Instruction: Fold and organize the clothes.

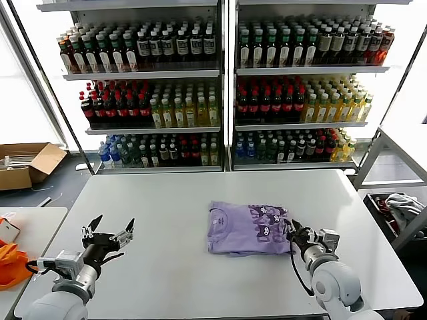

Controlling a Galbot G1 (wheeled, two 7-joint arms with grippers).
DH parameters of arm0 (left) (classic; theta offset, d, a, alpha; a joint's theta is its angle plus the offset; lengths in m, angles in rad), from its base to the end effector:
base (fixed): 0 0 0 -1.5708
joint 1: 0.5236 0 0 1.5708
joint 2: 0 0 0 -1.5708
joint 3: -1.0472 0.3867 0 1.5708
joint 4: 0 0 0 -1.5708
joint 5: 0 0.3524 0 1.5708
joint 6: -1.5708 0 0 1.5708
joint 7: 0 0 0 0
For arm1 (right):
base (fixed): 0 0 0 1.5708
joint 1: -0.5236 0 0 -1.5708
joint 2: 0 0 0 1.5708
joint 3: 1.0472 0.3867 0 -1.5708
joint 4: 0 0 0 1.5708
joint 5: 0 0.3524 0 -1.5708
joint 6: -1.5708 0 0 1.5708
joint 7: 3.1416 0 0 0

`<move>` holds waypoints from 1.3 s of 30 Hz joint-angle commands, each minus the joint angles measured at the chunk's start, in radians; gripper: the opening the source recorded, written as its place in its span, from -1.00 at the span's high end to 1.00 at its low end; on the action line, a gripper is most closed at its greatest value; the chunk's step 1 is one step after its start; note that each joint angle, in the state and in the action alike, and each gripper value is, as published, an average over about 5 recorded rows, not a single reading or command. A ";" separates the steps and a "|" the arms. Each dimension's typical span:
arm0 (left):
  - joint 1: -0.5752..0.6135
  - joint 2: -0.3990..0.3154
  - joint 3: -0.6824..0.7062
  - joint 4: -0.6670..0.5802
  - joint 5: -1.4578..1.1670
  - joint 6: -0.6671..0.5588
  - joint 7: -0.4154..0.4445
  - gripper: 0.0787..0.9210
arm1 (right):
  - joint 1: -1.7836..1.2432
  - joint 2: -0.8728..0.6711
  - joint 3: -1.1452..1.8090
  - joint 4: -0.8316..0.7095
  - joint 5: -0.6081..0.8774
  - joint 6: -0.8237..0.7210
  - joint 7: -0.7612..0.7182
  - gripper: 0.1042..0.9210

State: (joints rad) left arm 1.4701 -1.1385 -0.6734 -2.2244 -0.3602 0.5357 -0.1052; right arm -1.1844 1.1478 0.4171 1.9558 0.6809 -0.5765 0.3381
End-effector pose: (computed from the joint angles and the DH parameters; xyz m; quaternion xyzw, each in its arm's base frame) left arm 0.1952 0.1101 -0.2404 -0.0029 -0.9870 -0.0690 0.1451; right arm 0.2880 -0.0728 -0.2883 0.0074 -0.9719 -0.0642 0.2264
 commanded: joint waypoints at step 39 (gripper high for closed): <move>0.021 -0.041 -0.107 -0.052 -0.012 -0.095 -0.052 -0.77 | -0.204 -0.140 0.063 0.126 -0.252 -0.002 -0.099 -0.76</move>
State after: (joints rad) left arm 1.4835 -1.1859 -0.7878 -2.2702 -0.3824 0.4470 -0.1556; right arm -1.3365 1.1275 0.4865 2.0999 0.6480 -0.5539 0.3203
